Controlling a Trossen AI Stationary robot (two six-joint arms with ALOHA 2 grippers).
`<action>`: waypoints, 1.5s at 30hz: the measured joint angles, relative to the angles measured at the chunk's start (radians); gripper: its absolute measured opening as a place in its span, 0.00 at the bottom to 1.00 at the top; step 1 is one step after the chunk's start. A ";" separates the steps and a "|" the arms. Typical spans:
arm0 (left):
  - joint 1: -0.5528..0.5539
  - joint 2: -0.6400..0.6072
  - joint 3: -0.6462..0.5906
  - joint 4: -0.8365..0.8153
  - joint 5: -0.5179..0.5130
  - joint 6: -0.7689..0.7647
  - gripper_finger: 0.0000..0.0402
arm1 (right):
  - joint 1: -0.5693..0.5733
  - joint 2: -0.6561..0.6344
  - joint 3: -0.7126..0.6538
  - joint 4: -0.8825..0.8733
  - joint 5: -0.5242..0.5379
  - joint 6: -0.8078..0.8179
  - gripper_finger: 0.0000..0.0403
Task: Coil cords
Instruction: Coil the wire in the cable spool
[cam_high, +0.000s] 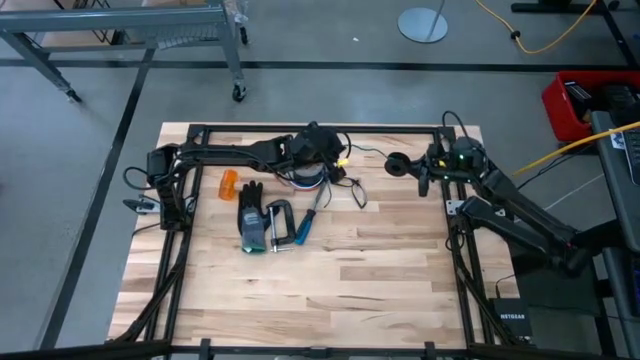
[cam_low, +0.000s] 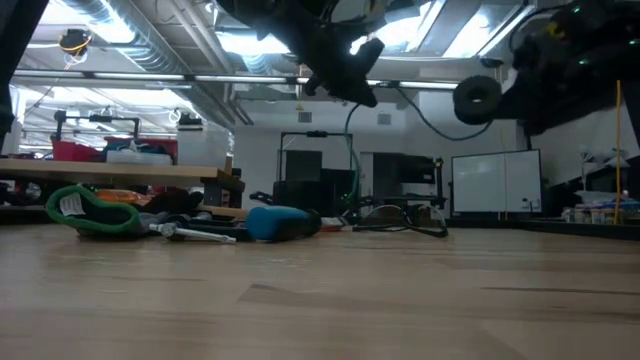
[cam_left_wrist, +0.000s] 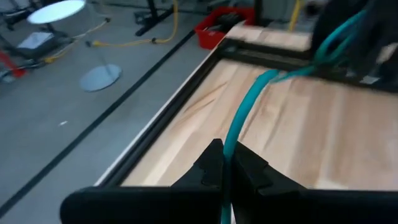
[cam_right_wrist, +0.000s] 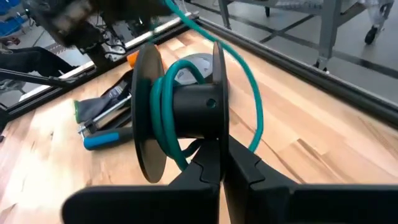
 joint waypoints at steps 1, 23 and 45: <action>0.002 0.000 0.000 0.015 0.020 -0.006 0.00 | 0.000 0.022 0.000 0.013 -0.001 0.000 0.01; 0.004 -0.001 0.000 0.133 0.141 -0.027 0.00 | 0.000 0.440 0.000 0.290 -0.026 -0.014 0.01; 0.020 -0.029 0.000 0.149 0.146 -0.002 0.00 | 0.228 0.455 0.000 0.396 0.055 -0.018 0.01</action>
